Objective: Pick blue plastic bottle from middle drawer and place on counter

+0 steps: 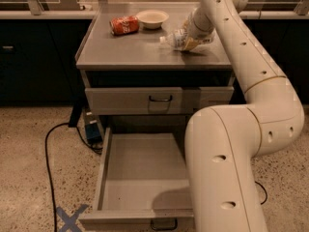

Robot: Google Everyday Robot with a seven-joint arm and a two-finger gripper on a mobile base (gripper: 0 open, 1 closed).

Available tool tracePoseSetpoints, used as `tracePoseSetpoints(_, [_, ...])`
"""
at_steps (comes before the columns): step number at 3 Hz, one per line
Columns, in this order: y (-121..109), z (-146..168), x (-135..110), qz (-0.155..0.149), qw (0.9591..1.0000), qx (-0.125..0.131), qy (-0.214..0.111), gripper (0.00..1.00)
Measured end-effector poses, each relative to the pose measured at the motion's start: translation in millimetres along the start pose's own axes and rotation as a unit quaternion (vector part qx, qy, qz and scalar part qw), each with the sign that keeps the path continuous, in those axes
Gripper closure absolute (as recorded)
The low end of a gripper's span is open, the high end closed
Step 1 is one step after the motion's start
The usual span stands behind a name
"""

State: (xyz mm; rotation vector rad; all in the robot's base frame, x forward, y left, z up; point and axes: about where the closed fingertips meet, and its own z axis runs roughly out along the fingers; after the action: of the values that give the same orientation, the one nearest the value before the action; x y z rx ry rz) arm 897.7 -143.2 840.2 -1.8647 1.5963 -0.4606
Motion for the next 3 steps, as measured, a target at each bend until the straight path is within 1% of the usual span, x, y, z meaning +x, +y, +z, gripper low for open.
tracePoseSetpoints(2, [0.0, 0.1, 0.0, 0.000, 1.0000, 0.000, 0.000, 0.11])
tracePoseSetpoints(3, [0.1, 0.2, 0.0, 0.000, 1.0000, 0.000, 0.000, 0.00])
